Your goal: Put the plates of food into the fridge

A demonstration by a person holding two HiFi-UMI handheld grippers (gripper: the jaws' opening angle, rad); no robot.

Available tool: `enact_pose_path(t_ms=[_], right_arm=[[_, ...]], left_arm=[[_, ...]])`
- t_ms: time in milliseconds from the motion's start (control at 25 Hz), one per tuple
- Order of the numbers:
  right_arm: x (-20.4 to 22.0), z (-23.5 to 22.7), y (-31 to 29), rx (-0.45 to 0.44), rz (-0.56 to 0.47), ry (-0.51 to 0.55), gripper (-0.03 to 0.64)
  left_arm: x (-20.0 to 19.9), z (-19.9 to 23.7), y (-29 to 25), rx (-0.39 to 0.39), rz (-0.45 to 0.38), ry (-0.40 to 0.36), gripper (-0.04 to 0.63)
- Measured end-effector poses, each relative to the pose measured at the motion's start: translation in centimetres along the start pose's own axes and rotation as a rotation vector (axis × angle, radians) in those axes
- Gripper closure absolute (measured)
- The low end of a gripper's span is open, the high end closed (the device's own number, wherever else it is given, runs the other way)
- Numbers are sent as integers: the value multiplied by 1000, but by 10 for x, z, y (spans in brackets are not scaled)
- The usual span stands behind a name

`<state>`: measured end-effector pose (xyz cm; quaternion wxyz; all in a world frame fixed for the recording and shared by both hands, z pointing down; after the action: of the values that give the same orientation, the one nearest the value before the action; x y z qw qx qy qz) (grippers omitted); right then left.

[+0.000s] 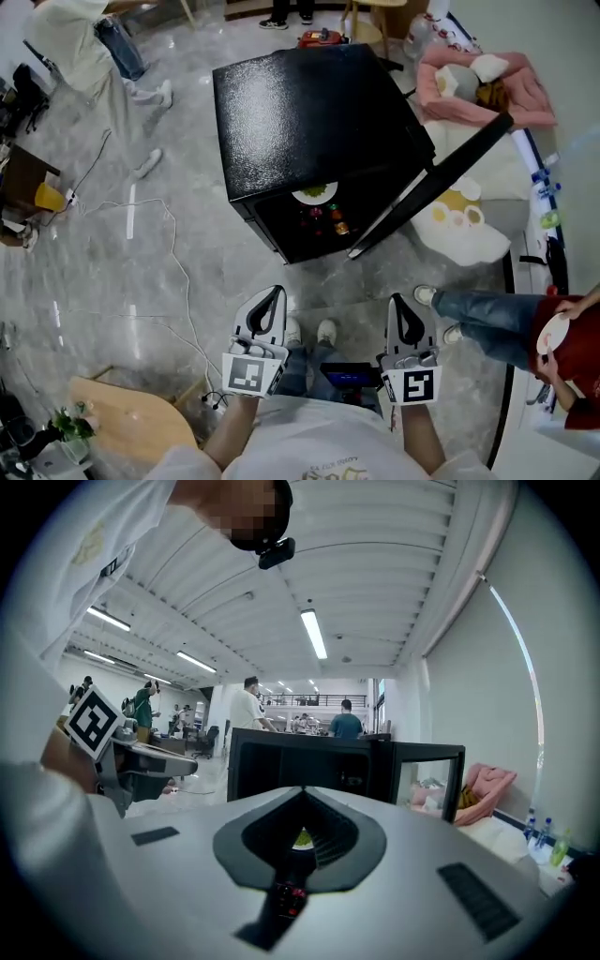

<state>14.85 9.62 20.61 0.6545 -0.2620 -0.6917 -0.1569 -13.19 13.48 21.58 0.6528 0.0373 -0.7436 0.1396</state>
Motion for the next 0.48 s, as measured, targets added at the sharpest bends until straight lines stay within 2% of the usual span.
enact_pose_path(t_ms=[240, 480], right_arm=[[-21, -10, 3, 42, -15, -42, 604], [-31, -2, 6, 42, -20, -119, 604]], left_arm=[[-19, 5, 6, -11, -28, 1, 589], [-32, 11, 7, -4, -46, 3, 589]])
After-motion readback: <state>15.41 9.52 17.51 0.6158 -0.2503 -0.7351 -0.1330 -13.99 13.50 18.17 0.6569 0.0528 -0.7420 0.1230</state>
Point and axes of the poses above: the fingertips, and each gripper's own axes: y backward along the fingers, z to its left, x out of its underside, the point moved 10 cm from there along y, backward along the fingers, and after that the axes turned 11 degrees about -y, right-handed, at the moved point
